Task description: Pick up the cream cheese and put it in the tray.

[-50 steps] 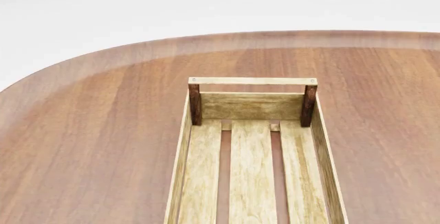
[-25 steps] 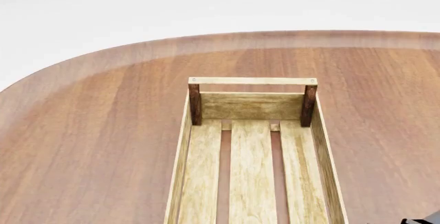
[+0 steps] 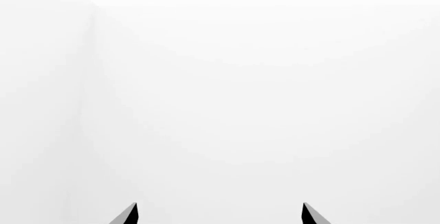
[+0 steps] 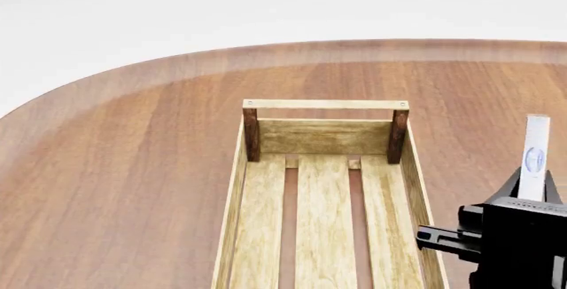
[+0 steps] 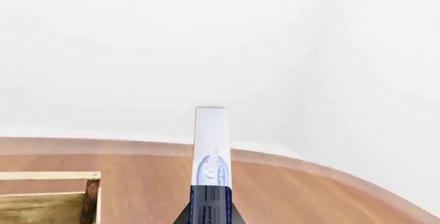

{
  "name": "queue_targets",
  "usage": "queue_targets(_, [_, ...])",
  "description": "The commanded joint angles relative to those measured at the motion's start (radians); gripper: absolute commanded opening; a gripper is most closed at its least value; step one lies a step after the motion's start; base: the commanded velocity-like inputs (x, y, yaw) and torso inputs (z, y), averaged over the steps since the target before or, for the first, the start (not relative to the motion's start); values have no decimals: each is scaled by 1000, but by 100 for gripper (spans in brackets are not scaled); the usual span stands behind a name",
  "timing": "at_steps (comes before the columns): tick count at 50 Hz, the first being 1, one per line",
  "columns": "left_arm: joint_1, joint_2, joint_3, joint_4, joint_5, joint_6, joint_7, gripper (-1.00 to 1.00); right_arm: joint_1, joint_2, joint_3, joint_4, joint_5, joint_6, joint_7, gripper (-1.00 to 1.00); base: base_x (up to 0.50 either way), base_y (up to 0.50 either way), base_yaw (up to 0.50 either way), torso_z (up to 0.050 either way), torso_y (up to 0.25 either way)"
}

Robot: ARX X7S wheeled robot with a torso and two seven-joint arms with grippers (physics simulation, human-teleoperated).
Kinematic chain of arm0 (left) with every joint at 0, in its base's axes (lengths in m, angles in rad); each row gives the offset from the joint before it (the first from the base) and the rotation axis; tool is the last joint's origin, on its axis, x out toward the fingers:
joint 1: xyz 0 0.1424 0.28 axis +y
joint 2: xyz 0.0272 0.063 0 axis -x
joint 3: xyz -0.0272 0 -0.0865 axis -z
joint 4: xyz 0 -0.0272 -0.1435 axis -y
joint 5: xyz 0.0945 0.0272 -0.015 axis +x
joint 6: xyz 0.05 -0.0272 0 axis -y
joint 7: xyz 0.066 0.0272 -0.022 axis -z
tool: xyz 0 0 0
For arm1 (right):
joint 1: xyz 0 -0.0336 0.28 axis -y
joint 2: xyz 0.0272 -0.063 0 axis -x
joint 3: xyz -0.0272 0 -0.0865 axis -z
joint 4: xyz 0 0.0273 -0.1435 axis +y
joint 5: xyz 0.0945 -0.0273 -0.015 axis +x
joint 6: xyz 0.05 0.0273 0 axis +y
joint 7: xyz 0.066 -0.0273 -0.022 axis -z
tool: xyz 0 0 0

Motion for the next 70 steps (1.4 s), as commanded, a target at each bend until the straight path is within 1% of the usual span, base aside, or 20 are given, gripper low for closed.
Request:
queue_targets(1, [-2,-1,1,-1,0,0,-2,100,123,11,-80,-1,-36,80,-34,-100,0,0,0,0,0])
queue_targets(10, [-3,-2,2,-1,-1,0,-3,100,216,12,-153,79,-58,68,-93,-100,0,0,0,0,0])
queue_targets(11, [-3,-2,3,-2,0,0,-3,100,238,16,-177,97,-70,72,-106,-100,0,0,0,0,0])
queue_targets(21, [-3,-3,4,0,0,-2,-4,100,288,13,-217,110,-69,95,-142,-100,0,0,0,0,1])
queue_targets(32, [-6,-3,8,1,0,-7,-4,100,378,-2,-283,176,-73,120,-205,-100,0,0,0,0,0])
queue_targets(39, [-5,-4,7,2,1,-7,-6,100,427,-8,-310,178,-64,143,-243,-100,0,0,0,0,1])
queue_targets(48, [-5,-6,5,2,-1,-3,-9,100,525,-52,-325,235,-25,174,-309,-100,0,0,0,0,0])
queue_targets(55, [-4,-7,5,3,-1,-3,-11,100,595,-79,-358,265,-35,225,-316,-100,0,0,0,0,1])
queue_targets(70, [-7,-7,6,-3,-2,-1,-13,100,684,-155,-364,409,9,208,-391,-100,0,0,0,0,1])
